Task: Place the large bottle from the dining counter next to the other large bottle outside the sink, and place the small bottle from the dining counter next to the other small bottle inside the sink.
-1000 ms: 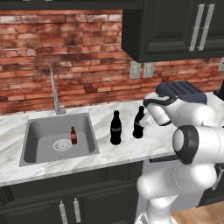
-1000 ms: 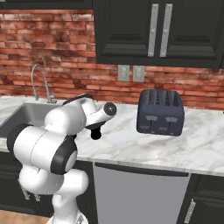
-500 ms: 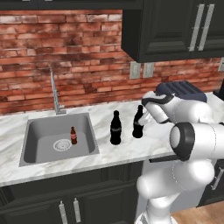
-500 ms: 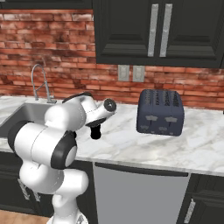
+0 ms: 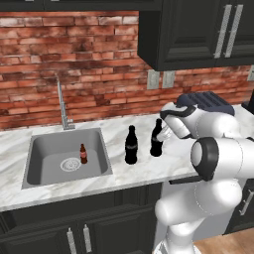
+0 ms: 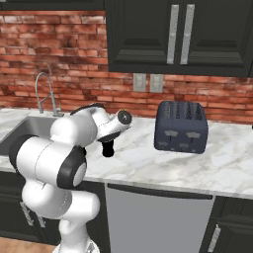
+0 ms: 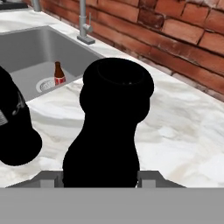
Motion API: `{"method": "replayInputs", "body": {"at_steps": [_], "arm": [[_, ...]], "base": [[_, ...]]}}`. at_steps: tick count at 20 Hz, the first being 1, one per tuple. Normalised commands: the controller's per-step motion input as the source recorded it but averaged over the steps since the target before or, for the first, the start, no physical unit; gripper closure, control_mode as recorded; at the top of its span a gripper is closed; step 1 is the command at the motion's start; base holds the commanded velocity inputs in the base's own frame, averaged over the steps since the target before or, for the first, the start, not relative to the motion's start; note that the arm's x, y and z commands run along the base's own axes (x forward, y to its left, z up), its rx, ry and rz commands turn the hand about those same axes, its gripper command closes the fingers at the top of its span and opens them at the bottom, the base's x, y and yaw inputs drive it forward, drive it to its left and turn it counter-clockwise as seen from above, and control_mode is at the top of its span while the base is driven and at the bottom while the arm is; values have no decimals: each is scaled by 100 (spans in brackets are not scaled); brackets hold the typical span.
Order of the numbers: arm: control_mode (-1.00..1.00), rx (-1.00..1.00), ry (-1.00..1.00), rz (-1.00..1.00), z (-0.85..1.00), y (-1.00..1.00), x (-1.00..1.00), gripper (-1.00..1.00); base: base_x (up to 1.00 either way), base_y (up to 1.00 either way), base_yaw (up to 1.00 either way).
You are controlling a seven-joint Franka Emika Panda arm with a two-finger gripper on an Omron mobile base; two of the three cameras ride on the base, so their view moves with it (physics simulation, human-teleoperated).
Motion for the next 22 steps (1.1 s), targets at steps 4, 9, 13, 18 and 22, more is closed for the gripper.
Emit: {"method": "replayInputs", "body": {"at_steps": [4, 9, 13, 18, 22], "arm": [[-100, 0, 0, 0, -5, 1, 0, 100], [-100, 0, 0, 0, -6, 5, 0, 100], [-100, 0, 0, 0, -7, 9, 0, 100], [-100, 0, 0, 0, -8, 9, 0, 100], [-100, 0, 0, 0, -8, 8, 0, -100]], "base": [[0, 0, 0], [0, 0, 0], [0, 0, 0], [0, 0, 0], [0, 0, 0]]}}
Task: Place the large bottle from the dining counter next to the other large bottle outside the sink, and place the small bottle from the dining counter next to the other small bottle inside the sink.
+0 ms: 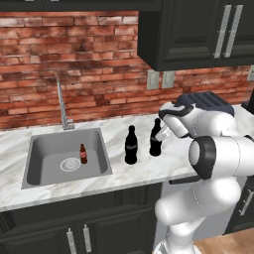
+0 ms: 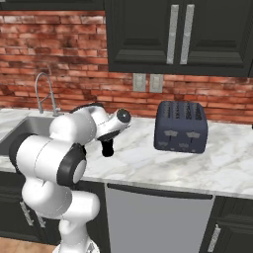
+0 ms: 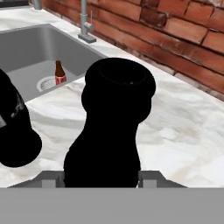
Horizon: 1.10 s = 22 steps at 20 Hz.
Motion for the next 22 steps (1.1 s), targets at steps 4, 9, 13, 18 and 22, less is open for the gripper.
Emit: {"method": "replayInputs", "body": {"at_steps": [4, 9, 13, 18, 22], "arm": [[-100, 0, 0, 0, -7, 6, 0, -100], [-100, 0, 0, 0, -7, 2, 0, -100], [-100, 0, 0, 0, -8, 1, 0, -100], [-100, 0, 0, 0, -6, 0, 0, -100], [-100, 0, 0, 0, -1, 0, 0, -100]], "base": [[0, 0, 0], [0, 0, 0], [0, 0, 0], [0, 0, 0], [0, 0, 0]]}}
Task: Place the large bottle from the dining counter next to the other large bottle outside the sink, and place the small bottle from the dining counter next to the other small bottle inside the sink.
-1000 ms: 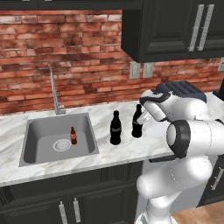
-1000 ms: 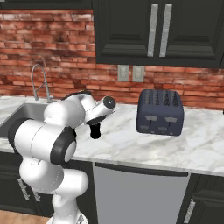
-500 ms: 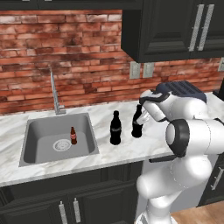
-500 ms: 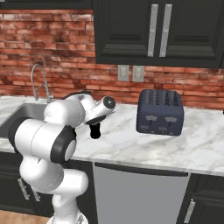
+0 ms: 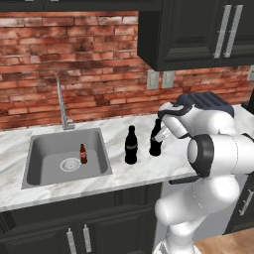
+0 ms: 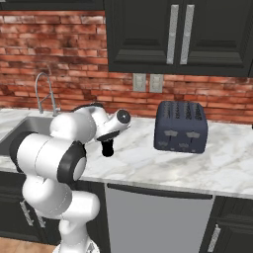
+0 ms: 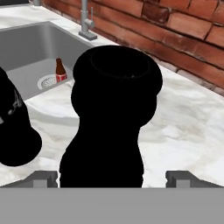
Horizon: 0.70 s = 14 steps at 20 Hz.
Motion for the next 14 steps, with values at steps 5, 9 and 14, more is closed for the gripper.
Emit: {"method": "replayInputs", "body": {"at_steps": [5, 9, 14], "arm": [[-100, 0, 0, 0, 1, 0, 0, -100], [-100, 0, 0, 0, 5, 0, 0, -100], [-100, 0, 0, 0, 10, 0, 0, -100]], "base": [[0, 0, 0], [0, 0, 0], [0, 0, 0]]}}
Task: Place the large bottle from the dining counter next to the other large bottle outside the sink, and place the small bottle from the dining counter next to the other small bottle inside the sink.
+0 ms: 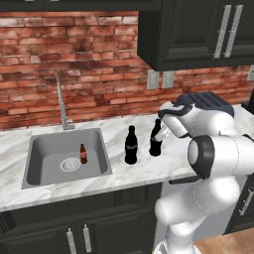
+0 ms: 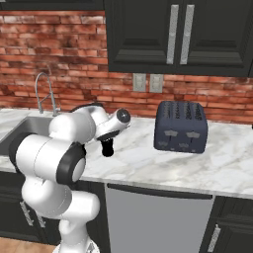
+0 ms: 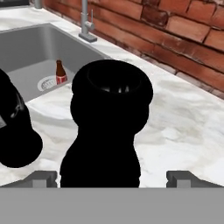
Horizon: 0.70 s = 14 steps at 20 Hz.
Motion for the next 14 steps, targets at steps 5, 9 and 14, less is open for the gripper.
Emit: {"method": "replayInputs", "body": {"at_steps": [5, 9, 14], "arm": [[-100, 0, 0, 0, 13, 0, 0, -100], [-100, 0, 0, 0, 12, 0, 0, -100], [-100, 0, 0, 0, 12, 0, 0, -100]], "base": [[0, 0, 0], [0, 0, 0], [0, 0, 0]]}}
